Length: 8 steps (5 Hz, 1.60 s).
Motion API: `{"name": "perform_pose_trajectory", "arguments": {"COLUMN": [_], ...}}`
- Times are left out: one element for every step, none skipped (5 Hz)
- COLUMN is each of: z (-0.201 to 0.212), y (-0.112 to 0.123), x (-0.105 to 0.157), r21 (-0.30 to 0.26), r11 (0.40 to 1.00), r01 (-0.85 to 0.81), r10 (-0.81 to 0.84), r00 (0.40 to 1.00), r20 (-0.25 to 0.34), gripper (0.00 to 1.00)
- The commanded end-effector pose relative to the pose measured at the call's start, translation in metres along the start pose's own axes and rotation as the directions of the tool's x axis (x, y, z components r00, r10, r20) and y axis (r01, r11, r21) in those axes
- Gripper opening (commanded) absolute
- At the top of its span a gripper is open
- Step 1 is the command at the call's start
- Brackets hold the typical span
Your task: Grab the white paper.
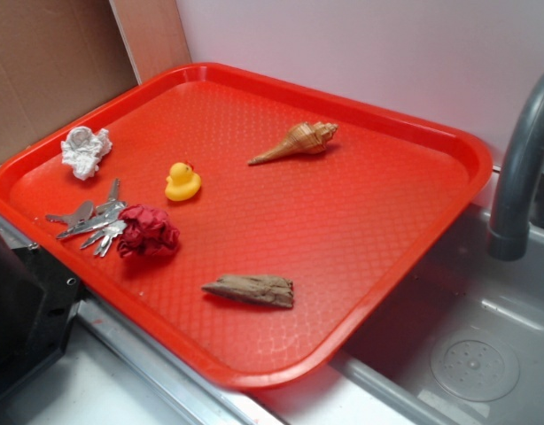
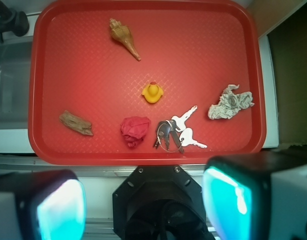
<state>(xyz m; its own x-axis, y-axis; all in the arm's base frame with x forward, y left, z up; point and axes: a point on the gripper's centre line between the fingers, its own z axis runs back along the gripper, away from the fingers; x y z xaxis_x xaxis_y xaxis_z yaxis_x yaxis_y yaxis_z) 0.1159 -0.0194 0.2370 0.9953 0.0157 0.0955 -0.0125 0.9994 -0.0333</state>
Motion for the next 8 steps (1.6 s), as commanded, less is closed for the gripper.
{"name": "perform_pose_trajectory", "arguments": {"z": [0.0,-0.051,-0.097,-0.115,-0.126,-0.15,-0.175,-0.209], "y": [0.0,0.046,0.075,0.102,0.124,0.137,0.146,0.155], "x": [0.0,0.028,0.031,0.03,0.016,0.021,0.037,0.055], "r21": [0.0,0.117,0.102,0.11,0.101,0.113,0.057,0.081], "r11": [1.0,0.968,0.882,0.735,0.542,0.477,0.601,0.632], "r01": [0.0,-0.223,-0.461,-0.669,-0.835,-0.872,-0.797,-0.771], "r10": [0.0,0.234,0.465,0.66,0.797,0.839,0.776,0.759], "r00": [1.0,0.969,0.885,0.744,0.548,0.49,0.599,0.637], "r20": [0.0,-0.082,-0.022,0.108,0.255,0.238,0.197,0.138], "gripper": [1.0,1.0,1.0,1.0,1.0,1.0,1.0,1.0]}}
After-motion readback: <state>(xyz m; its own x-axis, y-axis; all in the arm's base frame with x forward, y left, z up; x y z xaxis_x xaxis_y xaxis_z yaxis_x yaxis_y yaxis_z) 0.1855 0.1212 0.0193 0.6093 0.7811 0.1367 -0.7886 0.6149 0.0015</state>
